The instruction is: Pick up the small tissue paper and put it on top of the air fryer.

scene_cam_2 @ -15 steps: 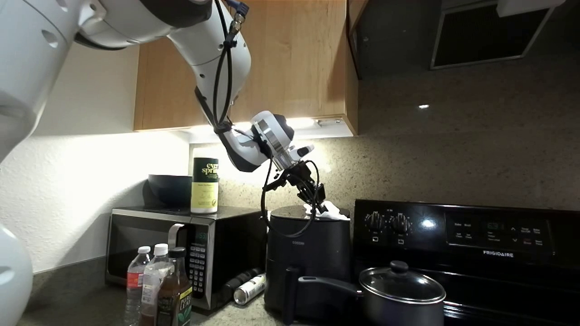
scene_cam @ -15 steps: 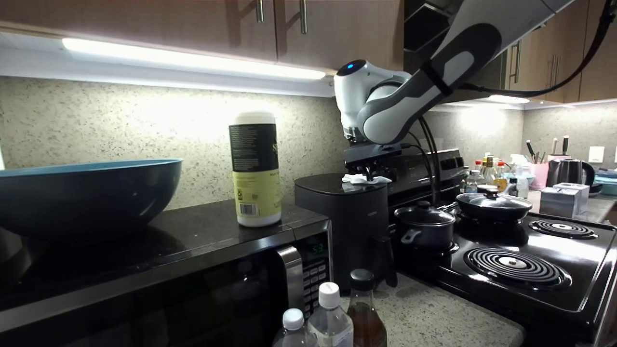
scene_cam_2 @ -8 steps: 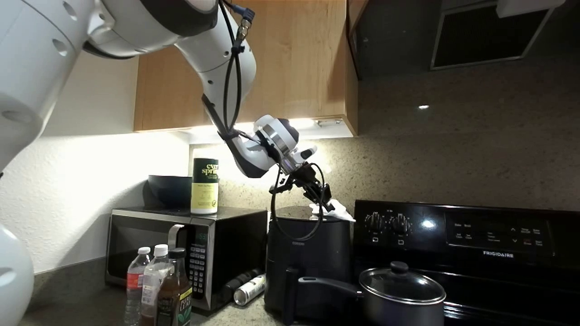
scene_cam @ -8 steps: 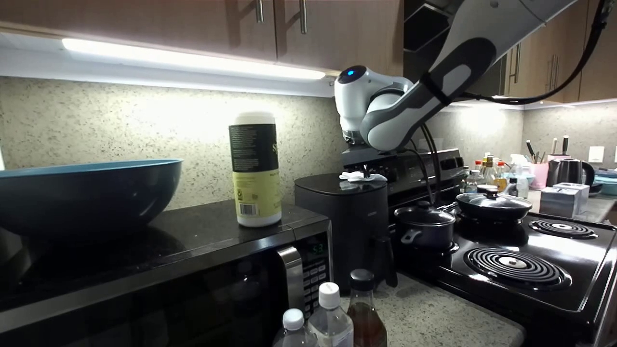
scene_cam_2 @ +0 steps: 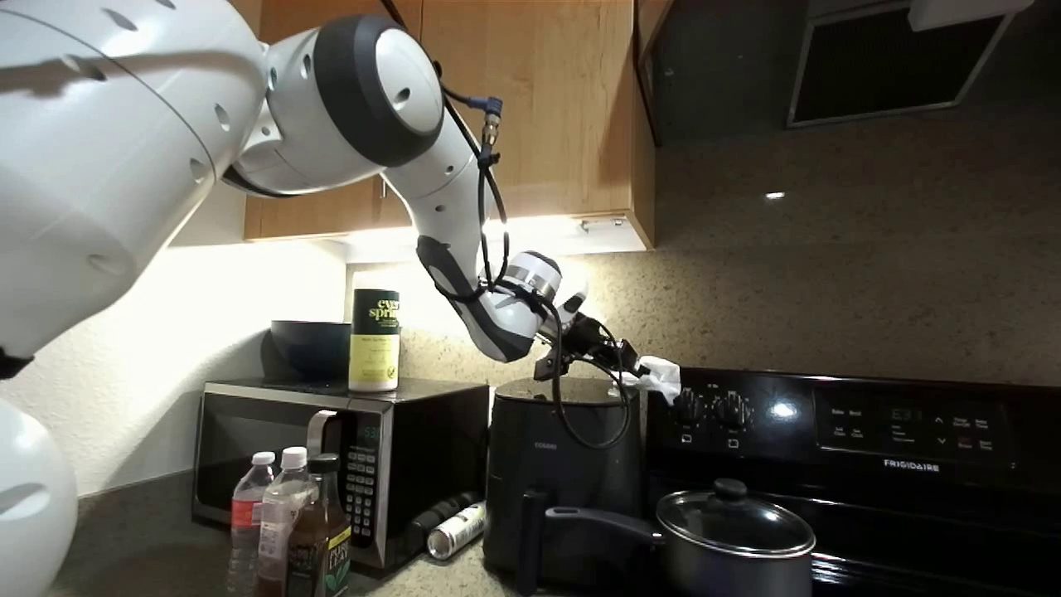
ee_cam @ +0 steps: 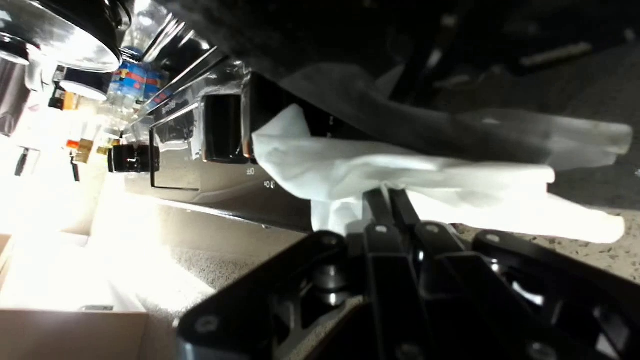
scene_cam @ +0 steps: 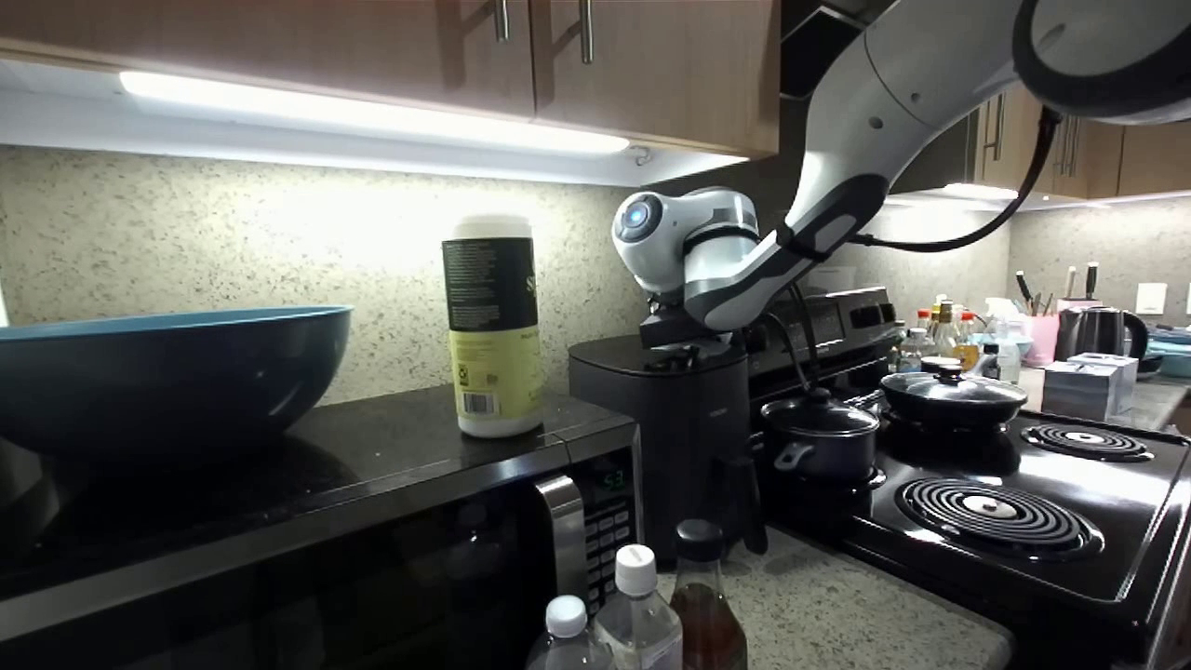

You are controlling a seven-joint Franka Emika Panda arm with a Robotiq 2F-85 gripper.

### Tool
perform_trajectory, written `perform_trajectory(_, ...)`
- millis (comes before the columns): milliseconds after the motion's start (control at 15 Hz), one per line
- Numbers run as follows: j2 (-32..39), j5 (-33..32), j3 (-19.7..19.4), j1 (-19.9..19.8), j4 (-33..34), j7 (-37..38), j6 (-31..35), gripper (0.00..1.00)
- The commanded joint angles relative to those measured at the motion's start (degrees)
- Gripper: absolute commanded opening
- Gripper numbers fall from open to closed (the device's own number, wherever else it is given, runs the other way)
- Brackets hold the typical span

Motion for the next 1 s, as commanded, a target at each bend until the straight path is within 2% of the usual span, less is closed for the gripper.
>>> perform_trajectory(0,0.6,-0.2,1.6,-1.1,0.9,-1.2,0.8,0.07)
perform_trajectory(400,-0.3,6.5,7.0,-2.0,1.3,-12.9,13.9,0.07)
perform_trajectory(600,-2.3,18.1,10.5,-3.1,-1.5,-23.7,17.6,0.07)
perform_trajectory(800,-4.0,29.2,17.1,-7.7,-4.2,-34.4,18.5,0.07)
perform_trajectory(867,-4.5,35.2,16.8,-7.2,-4.9,-39.3,18.8,0.07)
perform_trajectory(933,-4.7,39.1,18.4,-8.3,-6.3,-43.1,19.0,0.07)
